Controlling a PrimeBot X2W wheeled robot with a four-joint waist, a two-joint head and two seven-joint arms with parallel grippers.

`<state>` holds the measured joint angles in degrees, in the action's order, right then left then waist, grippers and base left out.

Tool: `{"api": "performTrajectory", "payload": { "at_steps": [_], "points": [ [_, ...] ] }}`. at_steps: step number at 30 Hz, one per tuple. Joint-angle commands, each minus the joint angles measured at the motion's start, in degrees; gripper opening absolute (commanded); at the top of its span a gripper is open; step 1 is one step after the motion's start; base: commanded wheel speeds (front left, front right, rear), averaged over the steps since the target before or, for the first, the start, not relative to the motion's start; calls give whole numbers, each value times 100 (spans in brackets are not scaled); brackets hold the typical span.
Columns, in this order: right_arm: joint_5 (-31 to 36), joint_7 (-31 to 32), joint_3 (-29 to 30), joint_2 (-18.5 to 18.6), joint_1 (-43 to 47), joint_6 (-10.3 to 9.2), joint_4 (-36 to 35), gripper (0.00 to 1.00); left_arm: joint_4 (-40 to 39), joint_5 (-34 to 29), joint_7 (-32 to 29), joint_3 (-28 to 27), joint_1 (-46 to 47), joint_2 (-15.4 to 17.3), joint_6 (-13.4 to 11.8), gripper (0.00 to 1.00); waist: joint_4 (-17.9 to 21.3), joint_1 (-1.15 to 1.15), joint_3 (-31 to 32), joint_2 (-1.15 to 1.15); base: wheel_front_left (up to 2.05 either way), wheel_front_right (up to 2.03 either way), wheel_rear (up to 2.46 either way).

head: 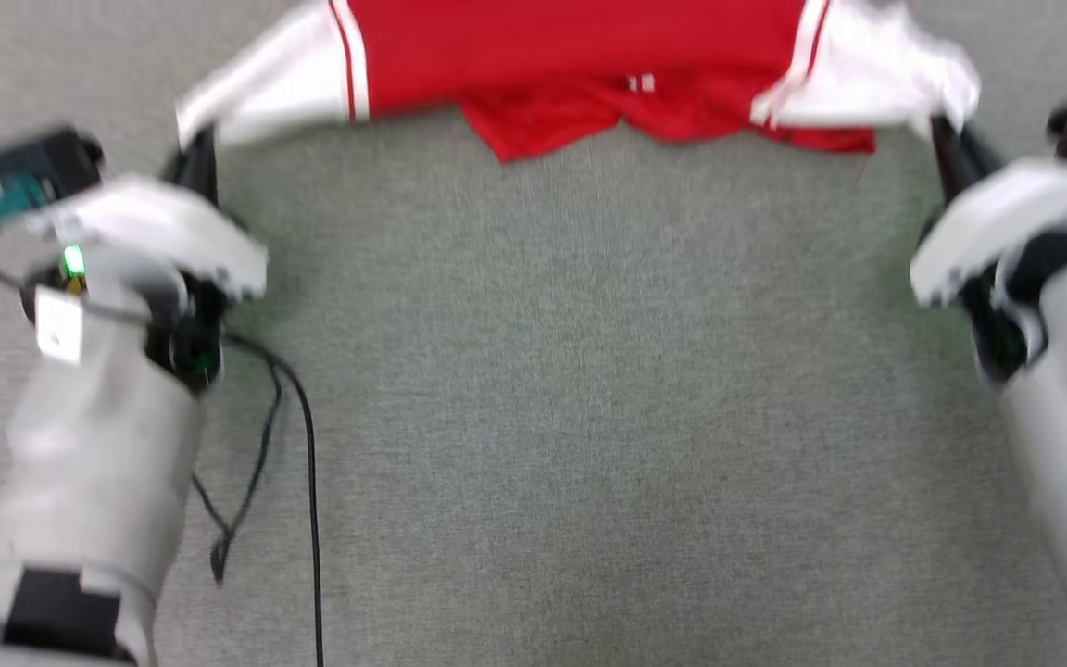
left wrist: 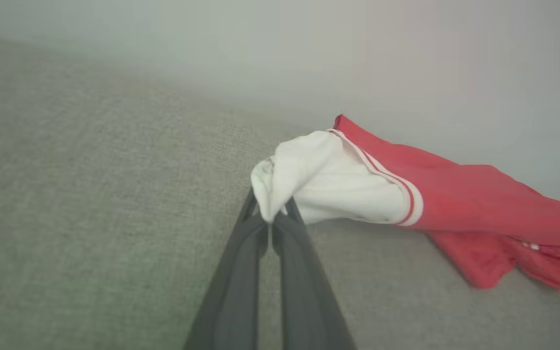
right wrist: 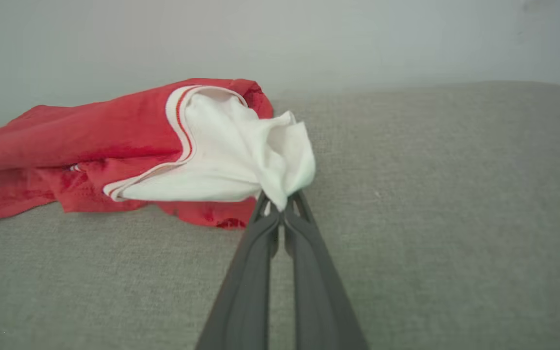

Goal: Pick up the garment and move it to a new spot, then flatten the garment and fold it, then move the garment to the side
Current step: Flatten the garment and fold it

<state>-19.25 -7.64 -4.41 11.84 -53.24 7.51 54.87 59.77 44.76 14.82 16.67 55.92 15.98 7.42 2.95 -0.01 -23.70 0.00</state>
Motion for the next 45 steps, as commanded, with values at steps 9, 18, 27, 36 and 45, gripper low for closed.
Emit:
{"api": "performTrajectory", "payload": {
  "at_steps": [9,18,27,36,45],
  "points": [
    [-693,125,-83,342,1985,-5,-613,0,-878,-62,47,-361,-2030,116,-50,0,-130,1,1411,0,0,0,0],
    [-827,585,324,376,3947,-7,-1848,0,-2156,-323,44,-634,-3962,158,-456,0,-166,1,2185,0,0,0,0],
    [-424,1584,1143,-97,5708,-6,-3654,0,-3782,-316,-332,-652,-5614,325,-1114,0,-167,1,2533,0,0,0,0],
    [80,2566,1702,-699,7014,-6,-5090,0,-5159,-253,-861,-661,-6817,474,-1710,0,-222,1,2596,0,0,0,0],
    [359,2818,1687,-867,7341,-5,-5387,100,-5567,-249,-1001,-546,-7057,443,-1807,0,-323,1,2598,0,0,0,0]
  ]
}}
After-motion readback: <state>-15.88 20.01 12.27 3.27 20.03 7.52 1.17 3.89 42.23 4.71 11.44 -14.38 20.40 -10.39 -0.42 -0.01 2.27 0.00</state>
